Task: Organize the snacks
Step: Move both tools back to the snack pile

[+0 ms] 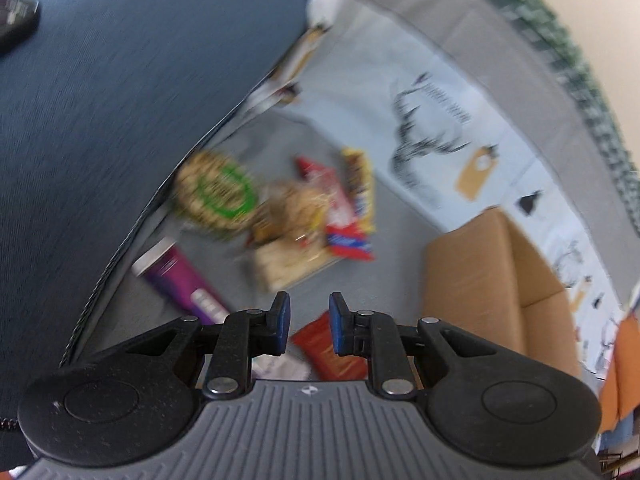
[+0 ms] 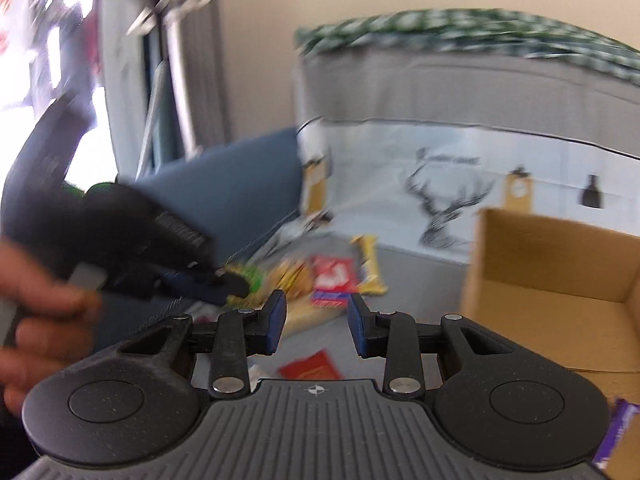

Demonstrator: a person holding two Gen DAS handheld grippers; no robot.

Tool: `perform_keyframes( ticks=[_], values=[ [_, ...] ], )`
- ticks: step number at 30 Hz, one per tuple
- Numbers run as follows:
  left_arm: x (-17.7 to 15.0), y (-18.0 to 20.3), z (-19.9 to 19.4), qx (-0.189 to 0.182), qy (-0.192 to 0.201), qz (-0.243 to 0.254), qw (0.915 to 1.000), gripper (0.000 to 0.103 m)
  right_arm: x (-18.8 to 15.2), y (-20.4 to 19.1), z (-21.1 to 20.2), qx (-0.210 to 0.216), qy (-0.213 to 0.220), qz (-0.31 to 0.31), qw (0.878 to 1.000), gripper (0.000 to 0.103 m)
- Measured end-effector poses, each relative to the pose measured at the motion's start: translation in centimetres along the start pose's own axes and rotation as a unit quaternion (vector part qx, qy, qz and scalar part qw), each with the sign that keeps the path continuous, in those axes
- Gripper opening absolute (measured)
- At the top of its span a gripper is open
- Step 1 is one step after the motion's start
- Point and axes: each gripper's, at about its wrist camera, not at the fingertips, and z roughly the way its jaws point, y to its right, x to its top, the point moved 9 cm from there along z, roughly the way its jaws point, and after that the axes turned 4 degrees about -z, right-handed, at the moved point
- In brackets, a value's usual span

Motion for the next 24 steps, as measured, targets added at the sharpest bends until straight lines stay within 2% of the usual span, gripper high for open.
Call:
perform_keyframes(
  ticks=[3,6,8,12,14,16,20,24],
  values=[
    [-0.2,-1.1,1.0,0.024,-0.024,-0.017,0.9993,0.025,-1.1,-1.9,1.6,0.017,-0.016,-0.017,1.000,0.036],
    [-0.4,-1.9,1.5,0.035,-0.035,-0.031,0.9983,0.035,-2.3,-2.7,3.5,0.030,-0.037,-0.020,0.999,0.038],
    [-0.5,-2.2,1.9,0.049,-0.041,-0.033,0.9974,0.038,-3.1,-2.7,4.8,0.028,-0.055,-0.019,0.998,0.041],
    [-1.0,-3.2,2.8,0.087,-0.059,-0.038,0.9938,0.039,-4.4,-2.2,7.0,0.021,-0.078,-0.008,0.997,0.051],
    [-1.3,-3.7,3.3,0.102,-0.067,-0.044,0.9916,0.047,-5.2,-2.0,8.0,0.010,-0.086,-0.017,0.996,0.053],
    [-1.5,-4.1,3.7,0.114,-0.074,-0.048,0.9895,0.049,-6.0,-2.0,9.0,-0.003,-0.109,-0.026,0.994,0.056],
    [-1.8,-4.7,4.6,0.130,-0.087,-0.061,0.9858,0.056,-7.0,-1.6,10.8,-0.008,-0.142,-0.020,0.990,0.071],
    [-1.5,-3.9,5.2,0.143,-0.079,-0.027,0.9863,0.062,-7.7,-1.0,11.9,-0.026,-0.160,-0.018,0.987,0.080]
  ],
)
